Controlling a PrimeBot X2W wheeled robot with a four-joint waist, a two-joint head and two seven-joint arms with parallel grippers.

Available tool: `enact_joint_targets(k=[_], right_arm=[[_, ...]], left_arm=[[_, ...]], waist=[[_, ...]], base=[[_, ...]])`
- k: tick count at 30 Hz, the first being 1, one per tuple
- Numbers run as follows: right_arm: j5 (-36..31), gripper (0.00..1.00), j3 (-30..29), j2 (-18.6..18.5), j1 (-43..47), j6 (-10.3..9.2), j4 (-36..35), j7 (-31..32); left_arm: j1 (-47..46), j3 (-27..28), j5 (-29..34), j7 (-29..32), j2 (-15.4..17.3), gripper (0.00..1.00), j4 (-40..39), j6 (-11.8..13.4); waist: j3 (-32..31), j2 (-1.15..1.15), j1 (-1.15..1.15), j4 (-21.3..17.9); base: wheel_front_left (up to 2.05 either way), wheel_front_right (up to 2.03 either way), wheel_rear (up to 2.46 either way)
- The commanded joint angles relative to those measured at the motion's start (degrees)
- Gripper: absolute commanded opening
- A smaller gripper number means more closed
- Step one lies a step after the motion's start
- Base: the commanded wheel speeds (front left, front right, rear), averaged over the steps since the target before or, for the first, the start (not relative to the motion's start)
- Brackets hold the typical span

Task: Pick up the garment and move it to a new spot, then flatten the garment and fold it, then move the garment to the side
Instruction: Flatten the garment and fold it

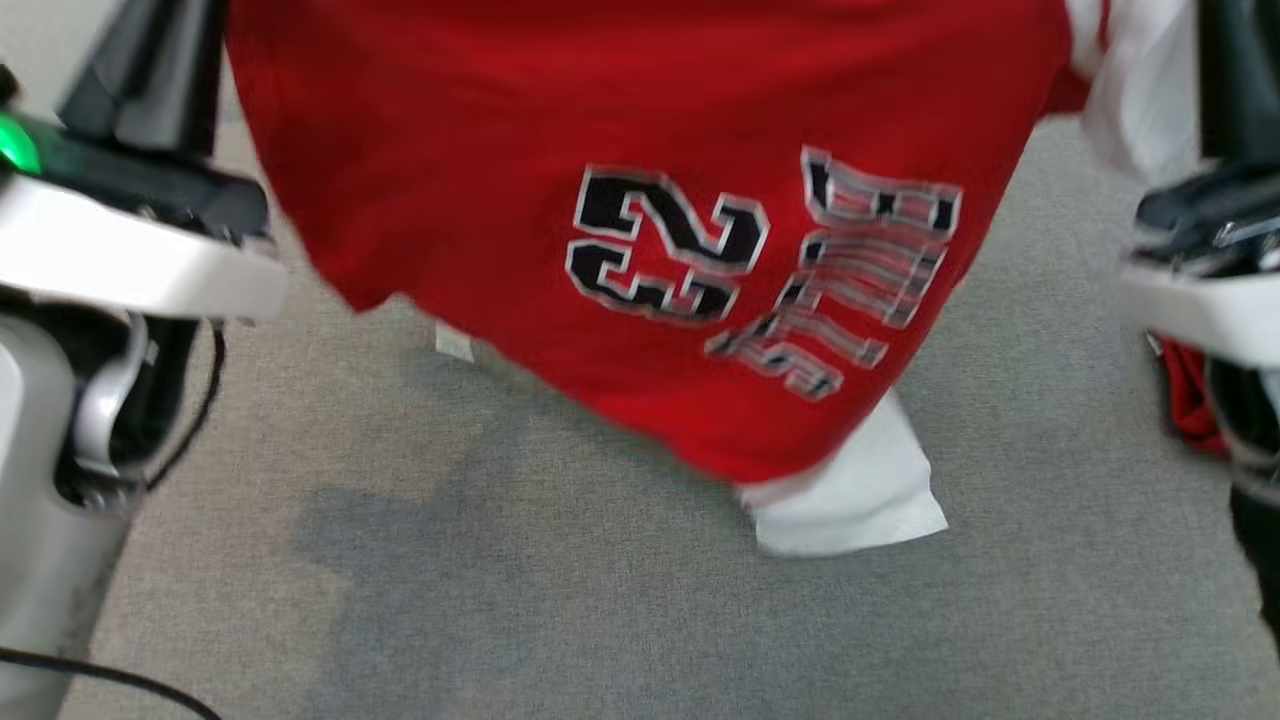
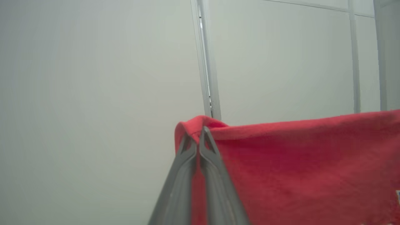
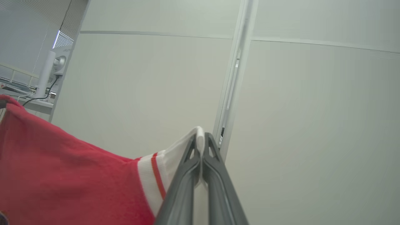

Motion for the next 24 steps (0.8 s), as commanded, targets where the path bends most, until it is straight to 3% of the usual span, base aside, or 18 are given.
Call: enact_joint_targets(k=[1, 9, 14, 24], right_arm=[[0.48, 0.0, 0.33, -0.85, -2.98, 0.01, 0.51, 0.12], [2.38, 0.0, 3.63, -3.07, -14.77, 0.01, 3.73, 0.91], [4.89, 0.0, 6.79, -3.68, -21.34, 0.01, 10.01, 2.08], [7.46, 0.0, 17.21, -3.18, -44.05, 0.01, 35.92, -3.81]], left_arm=[[-2.55, 0.56, 0.61, 0.08, 0.18, 0.0, -0.33, 0.53], [-10.51, -0.45, 2.31, 4.12, 1.32, 0.0, 0.07, -0.08], [-14.18, -1.8, 1.63, 6.52, 0.6, 0.0, 2.97, -1.06], [-30.66, -4.23, 2.2, 6.32, -3.9, 0.0, 27.62, -5.3]], waist=[[-0.28, 0.0, 0.0, -0.09], [-1.1, 0.0, 0.0, -0.54], [0.4, 0.0, 0.0, -0.69], [5.81, 0.0, 0.0, -0.46]], base=[[0.0, 0.0, 0.0], [0.0, 0.0, 0.0], [0.0, 0.0, 0.0], [0.0, 0.0, 0.0]])
